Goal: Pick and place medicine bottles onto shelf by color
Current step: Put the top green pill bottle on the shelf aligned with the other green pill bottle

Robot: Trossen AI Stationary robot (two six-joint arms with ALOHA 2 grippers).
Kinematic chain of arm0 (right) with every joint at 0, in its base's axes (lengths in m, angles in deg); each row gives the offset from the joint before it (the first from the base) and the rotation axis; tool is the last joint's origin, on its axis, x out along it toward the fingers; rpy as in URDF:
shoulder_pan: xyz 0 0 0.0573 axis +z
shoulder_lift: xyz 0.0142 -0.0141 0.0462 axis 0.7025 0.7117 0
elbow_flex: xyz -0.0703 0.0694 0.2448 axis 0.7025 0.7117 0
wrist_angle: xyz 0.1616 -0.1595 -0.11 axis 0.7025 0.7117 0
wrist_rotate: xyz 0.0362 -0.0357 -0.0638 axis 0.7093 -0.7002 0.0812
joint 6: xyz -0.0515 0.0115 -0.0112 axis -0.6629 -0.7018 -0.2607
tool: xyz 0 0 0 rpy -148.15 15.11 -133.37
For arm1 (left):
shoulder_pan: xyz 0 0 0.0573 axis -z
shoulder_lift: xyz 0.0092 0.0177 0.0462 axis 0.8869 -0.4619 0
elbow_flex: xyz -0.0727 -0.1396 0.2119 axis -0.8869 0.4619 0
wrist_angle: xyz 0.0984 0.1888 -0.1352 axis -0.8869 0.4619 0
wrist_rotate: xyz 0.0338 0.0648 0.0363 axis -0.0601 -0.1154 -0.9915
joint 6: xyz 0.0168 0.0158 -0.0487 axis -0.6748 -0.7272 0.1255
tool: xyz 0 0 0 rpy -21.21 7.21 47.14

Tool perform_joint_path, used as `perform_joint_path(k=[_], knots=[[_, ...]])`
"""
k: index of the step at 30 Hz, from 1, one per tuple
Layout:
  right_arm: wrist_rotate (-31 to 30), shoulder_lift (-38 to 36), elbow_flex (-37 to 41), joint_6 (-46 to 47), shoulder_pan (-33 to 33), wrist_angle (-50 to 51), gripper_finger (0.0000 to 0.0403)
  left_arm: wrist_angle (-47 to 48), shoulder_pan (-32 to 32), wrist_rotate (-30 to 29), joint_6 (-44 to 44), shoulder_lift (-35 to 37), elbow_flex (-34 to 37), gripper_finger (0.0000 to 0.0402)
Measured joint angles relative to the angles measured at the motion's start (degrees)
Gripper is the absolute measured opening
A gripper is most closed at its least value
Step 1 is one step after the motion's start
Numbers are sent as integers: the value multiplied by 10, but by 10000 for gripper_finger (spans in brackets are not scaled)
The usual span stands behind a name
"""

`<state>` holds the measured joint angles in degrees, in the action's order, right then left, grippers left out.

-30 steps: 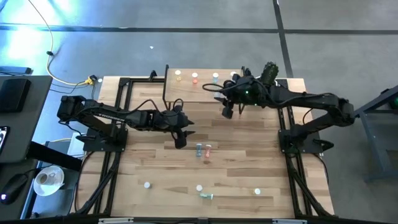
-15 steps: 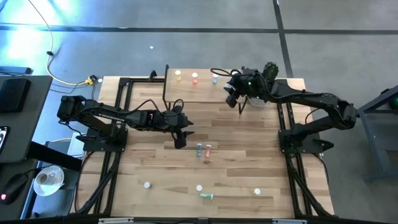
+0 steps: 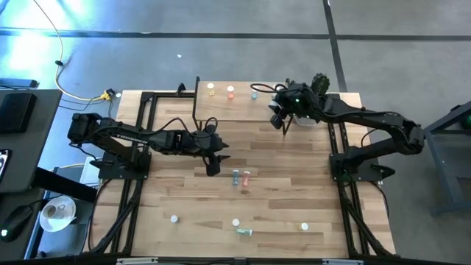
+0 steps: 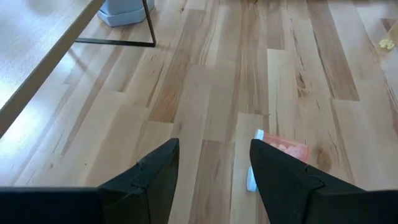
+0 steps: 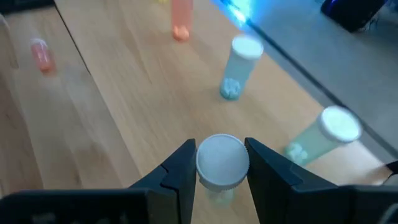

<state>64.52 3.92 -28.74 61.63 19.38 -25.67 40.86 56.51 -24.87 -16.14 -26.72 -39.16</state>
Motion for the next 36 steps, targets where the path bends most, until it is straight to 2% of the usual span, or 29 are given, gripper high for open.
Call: perform_joint_path(k=[6,10,13,21,28,36], knots=[[-32,-71,18,5,21,12,109,0,0,0,-3,0,0,188],[-35,-119,98,29,23,-59,109,-1,0,0,-3,0,0,188],[-42,-136,123,38,13,-122,109,-2,0,0,-3,0,0,188],[-25,-86,97,44,-12,-125,109,-11,0,0,-3,0,0,188],[-22,-31,54,43,-14,-81,109,-12,0,0,-3,0,0,188],[-23,-21,54,59,-21,-57,109,-11,0,-1,-3,0,0,188]])
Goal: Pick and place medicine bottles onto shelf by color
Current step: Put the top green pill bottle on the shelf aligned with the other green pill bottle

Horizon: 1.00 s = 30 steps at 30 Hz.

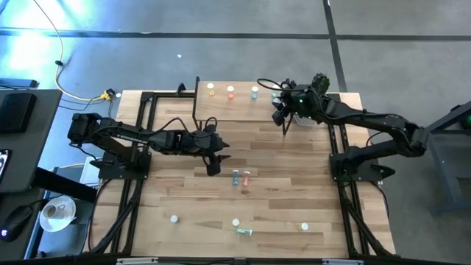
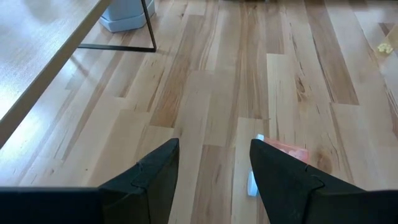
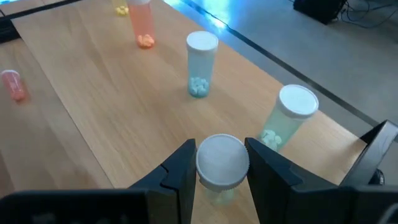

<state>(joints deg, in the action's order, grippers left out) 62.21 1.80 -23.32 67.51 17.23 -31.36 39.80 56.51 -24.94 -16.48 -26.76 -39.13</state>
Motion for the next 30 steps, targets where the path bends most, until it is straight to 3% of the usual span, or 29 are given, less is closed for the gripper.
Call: perform_joint_path(k=[30], knots=[[3,24,0,-15,0,-11,122,9,0,1,0,0,0,188]])
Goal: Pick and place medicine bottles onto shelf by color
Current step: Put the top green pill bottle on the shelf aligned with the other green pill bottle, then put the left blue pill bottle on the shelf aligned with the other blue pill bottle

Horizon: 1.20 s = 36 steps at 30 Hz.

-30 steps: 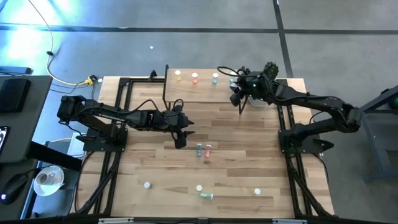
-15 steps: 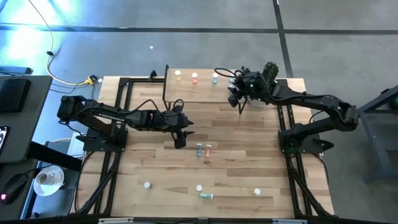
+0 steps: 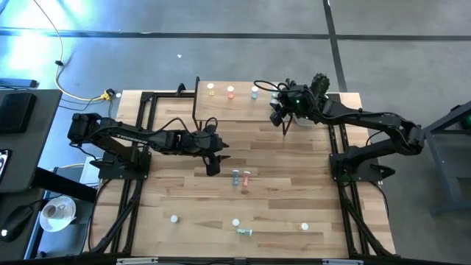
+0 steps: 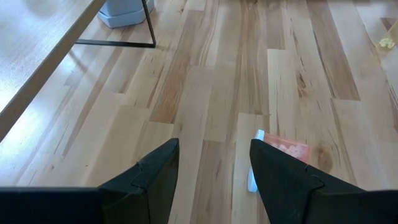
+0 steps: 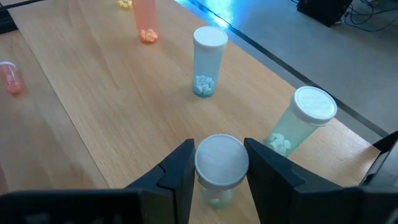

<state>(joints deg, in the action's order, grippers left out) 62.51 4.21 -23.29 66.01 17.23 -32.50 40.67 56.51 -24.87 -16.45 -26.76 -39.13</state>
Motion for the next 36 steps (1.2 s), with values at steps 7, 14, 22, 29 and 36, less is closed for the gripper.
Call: perform_joint_path(k=[7,14,22,29,36], knots=[[-9,3,2,10,0,13,137,0,0,0,0,0,0,188],[-13,-1,1,10,0,7,162,0,0,0,0,0,0,188],[-14,-37,1,10,0,15,170,0,0,0,0,0,0,188],[35,-85,1,36,2,41,170,17,0,0,0,6,0,188],[45,-124,1,70,55,70,170,57,0,1,1,34,1,188]])
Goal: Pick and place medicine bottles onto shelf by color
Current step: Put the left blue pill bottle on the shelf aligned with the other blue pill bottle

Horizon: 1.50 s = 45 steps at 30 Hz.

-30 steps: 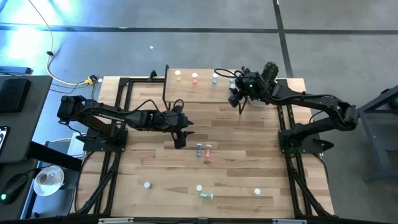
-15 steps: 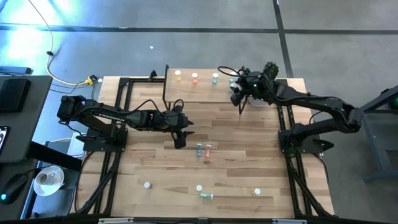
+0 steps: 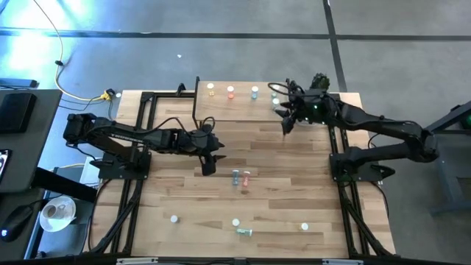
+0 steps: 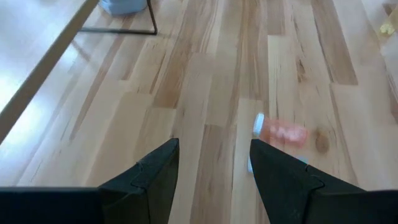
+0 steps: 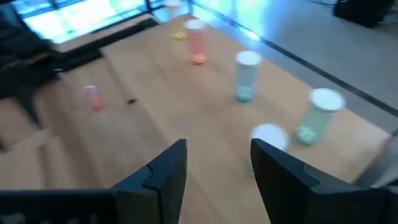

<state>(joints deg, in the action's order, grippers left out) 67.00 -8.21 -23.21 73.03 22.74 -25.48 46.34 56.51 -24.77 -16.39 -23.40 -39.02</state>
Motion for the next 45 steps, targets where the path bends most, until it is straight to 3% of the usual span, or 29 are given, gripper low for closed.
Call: perform_joint_path(k=[12,22,35,45], knots=[[-4,-5,0,89,181,28,170,100,14,-1,22,75,-1,188],[-106,30,-1,156,293,26,170,236,70,-1,112,114,-1,188],[-114,111,-1,155,296,1,170,342,212,5,254,114,-1,188],[-113,127,-1,139,275,-3,170,412,298,37,374,114,-1,188]])
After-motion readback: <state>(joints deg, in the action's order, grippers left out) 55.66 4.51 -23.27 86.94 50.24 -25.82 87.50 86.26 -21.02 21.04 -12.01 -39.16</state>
